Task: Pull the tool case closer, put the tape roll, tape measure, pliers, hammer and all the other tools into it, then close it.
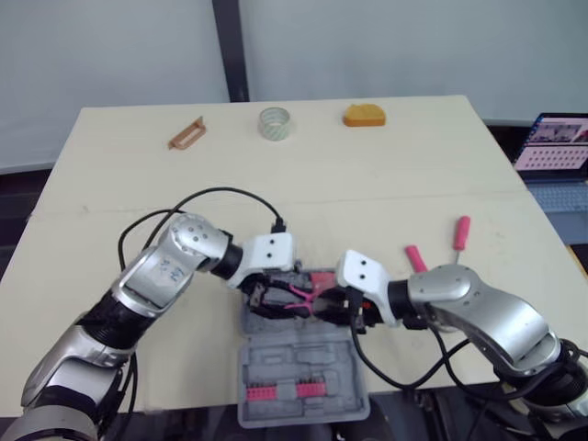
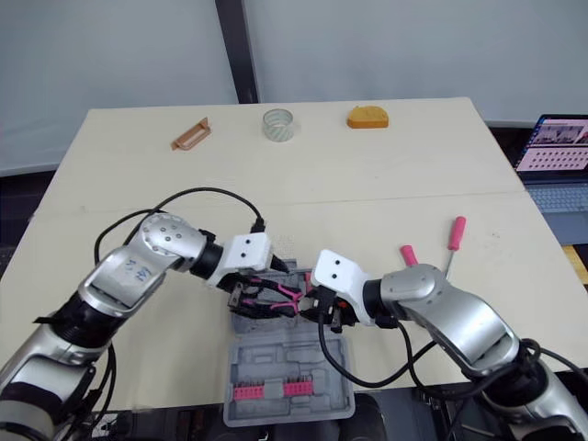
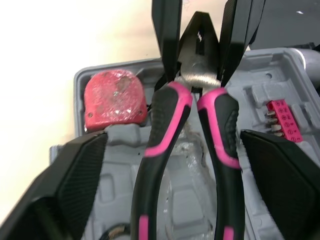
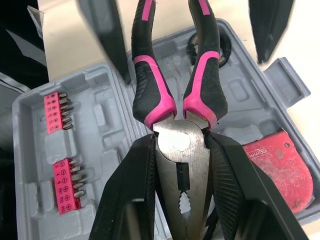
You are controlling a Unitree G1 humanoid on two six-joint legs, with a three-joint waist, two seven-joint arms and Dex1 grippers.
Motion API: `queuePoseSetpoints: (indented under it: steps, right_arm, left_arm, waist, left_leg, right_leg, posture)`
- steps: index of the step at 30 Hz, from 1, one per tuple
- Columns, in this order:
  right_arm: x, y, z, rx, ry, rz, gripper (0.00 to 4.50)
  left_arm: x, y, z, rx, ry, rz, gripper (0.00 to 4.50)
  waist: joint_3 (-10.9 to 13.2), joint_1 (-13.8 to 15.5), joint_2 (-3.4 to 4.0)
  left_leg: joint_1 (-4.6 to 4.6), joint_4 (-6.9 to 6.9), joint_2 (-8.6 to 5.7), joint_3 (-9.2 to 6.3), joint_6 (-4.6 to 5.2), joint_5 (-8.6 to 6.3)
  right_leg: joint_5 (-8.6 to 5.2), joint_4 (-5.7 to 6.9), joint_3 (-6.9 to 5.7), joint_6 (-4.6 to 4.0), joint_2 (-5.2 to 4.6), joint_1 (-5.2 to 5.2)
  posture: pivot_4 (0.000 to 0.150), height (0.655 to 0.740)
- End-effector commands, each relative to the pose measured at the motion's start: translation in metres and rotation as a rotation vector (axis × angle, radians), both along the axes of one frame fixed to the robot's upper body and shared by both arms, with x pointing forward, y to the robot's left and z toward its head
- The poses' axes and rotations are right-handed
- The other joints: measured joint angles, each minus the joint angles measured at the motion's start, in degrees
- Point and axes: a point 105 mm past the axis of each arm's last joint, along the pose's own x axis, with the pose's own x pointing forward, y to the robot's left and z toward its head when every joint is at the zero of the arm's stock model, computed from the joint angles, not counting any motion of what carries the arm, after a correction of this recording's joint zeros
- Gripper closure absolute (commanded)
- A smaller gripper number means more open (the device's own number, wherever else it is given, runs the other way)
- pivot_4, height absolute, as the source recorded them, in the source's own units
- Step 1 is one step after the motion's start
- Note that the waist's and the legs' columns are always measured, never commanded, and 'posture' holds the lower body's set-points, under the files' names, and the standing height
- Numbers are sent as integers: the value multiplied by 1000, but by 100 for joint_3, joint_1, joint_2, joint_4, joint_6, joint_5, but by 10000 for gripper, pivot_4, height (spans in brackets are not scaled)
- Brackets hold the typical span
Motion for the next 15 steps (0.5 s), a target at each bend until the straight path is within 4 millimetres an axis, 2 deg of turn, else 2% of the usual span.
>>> queuePoseSetpoints:
  steps: [1, 5, 8, 12, 15]
  right_arm:
    - [-4, 2, 7, 11, -42, 48, 34839]
    - [-3, -6, 6, -12, -49, 66, 34839]
    - [0, -10, 6, -25, -56, 82, 34839]
    - [4, -13, 6, -41, -66, 104, 34839]
    - [7, -15, 4, -62, -73, 130, 34839]
  left_arm:
    - [-4, 9, 30, -151, -60, 7, 961]
    - [-23, 34, 48, -269, 19, 35, 961]
    - [-37, 59, 51, -327, 8, 99, 961]
    - [-56, 91, 36, -372, 8, 181, 961]
    - [-75, 107, 15, -317, 49, 189, 961]
  waist:
    - [0, -3, 0]
    - [0, -41, 0]
    - [0, -116, 0]
    - [0, -145, 0]
    - [0, -146, 0]
  left_leg:
    - [0, 0, 0, 0, 0, 0]
    - [-1, -2, 1, 0, 0, 0]
    - [0, -6, 2, 0, 0, 0]
    - [3, -7, 1, -1, 0, 0]
    - [3, -10, 2, 1, 0, 0]
  right_leg:
    - [0, 2, 0, 0, 0, -1]
    - [0, 7, -1, 0, -1, -7]
    - [0, 9, -1, -1, -2, -8]
    - [0, 14, -1, -1, -4, -8]
    - [-1, 11, -2, -1, -5, -8]
  posture:
    - [1500, 7400]
    - [1500, 7400]
    - [1500, 7400]
    - [1500, 7400]
    - [1500, 7400]
